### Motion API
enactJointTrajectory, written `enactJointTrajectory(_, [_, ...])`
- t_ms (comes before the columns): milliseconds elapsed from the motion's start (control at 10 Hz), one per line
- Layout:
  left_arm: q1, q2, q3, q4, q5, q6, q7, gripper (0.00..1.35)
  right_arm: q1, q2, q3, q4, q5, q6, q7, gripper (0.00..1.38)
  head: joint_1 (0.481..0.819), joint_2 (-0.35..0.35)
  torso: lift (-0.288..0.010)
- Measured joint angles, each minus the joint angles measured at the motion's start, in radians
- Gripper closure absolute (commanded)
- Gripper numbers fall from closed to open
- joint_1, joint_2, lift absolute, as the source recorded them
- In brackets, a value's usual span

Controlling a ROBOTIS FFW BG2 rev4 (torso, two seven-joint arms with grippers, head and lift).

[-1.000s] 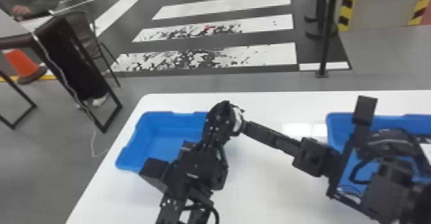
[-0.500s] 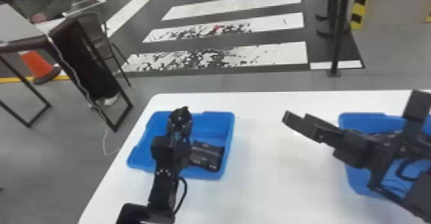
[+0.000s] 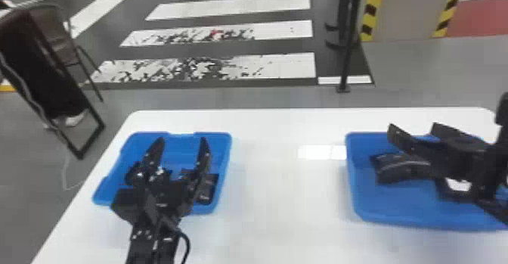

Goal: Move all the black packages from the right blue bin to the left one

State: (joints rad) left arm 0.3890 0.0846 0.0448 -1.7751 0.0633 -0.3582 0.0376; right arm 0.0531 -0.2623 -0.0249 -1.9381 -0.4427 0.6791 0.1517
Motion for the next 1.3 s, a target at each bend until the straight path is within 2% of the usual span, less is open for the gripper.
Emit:
enactJointTrajectory(100, [0.037,0.001,-0.031,-0.044,0.040,0.000,-0.011,0.18,0.002,0.003,-0.015,-0.008,0.056,0.042,-0.034,0.12,0.695,0.030,-0.132])
enactJointTrajectory(200, [0.067,0.001,-0.058,-0.077,0.077,0.005,-0.022,0.18,-0.012,0.006,-0.022,0.019,0.086,0.080,-0.041,0.12,0.695,0.009,-0.132])
enactJointTrajectory(400, [0.095,0.006,-0.110,-0.102,0.116,0.024,-0.037,0.18,-0.055,0.008,-0.025,0.113,0.120,0.150,-0.043,0.13,0.695,-0.051,-0.132])
enactJointTrajectory(600, [0.092,0.012,-0.128,-0.104,0.121,0.039,-0.041,0.18,-0.130,0.008,-0.009,0.267,0.127,0.142,-0.031,0.21,0.695,-0.079,-0.132])
enactJointTrajectory(800, [0.090,0.012,-0.131,-0.104,0.122,0.044,-0.043,0.19,-0.163,0.008,0.007,0.352,0.103,0.100,-0.019,0.23,0.695,-0.076,-0.132])
enactJointTrajectory(900, [0.090,0.012,-0.131,-0.104,0.122,0.046,-0.044,0.19,-0.175,0.008,0.015,0.378,0.096,0.096,-0.020,0.34,0.695,-0.074,-0.132])
enactJointTrajectory(1000, [0.090,0.012,-0.131,-0.104,0.122,0.048,-0.044,0.19,-0.185,0.007,0.022,0.403,0.087,0.092,-0.020,0.50,0.695,-0.072,-0.132])
enactJointTrajectory(1100, [0.089,0.012,-0.131,-0.104,0.122,0.050,-0.046,0.19,-0.190,0.006,0.033,0.421,0.070,0.090,-0.020,0.59,0.695,-0.067,-0.132])
enactJointTrajectory(1200, [0.088,0.013,-0.134,-0.104,0.122,0.051,-0.047,0.19,-0.193,0.005,0.044,0.431,0.046,0.089,-0.019,0.78,0.695,-0.059,-0.132])
enactJointTrajectory(1300, [0.086,0.014,-0.138,-0.104,0.122,0.054,-0.048,0.19,-0.201,0.003,0.055,0.440,0.023,0.092,-0.010,1.08,0.695,-0.054,-0.132])
